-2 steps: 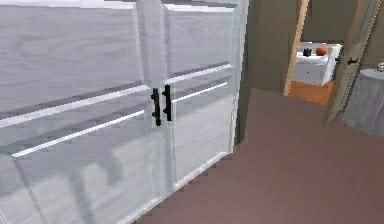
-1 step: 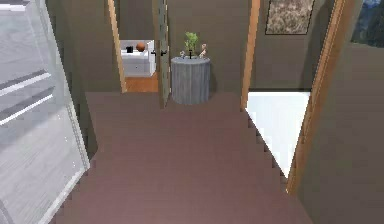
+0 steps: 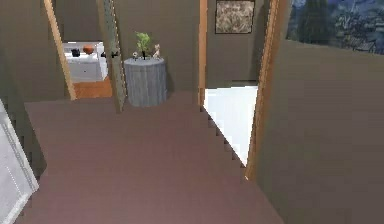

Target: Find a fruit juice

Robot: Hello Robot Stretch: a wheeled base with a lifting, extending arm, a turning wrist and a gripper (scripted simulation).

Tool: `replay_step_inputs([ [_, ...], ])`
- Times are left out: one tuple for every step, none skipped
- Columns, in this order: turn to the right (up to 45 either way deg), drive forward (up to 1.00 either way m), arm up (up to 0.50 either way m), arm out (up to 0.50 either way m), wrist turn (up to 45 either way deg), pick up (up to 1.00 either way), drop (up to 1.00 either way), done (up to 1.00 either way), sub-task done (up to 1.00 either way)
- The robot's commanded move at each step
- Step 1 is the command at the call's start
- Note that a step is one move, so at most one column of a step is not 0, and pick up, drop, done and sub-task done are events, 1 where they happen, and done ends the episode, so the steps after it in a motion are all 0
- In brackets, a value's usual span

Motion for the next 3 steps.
replay_step_inputs([
  [0.0, 1.00, 0.00, 0.00, 0.0, 0.00, 0.00, 0.00, 0.00],
  [0.0, 0.60, 0.00, 0.00, 0.0, 0.00, 0.00, 0.00, 0.00],
  [-45.0, 0.00, 0.00, 0.00, 0.0, 0.00, 0.00, 0.00, 0.00],
])
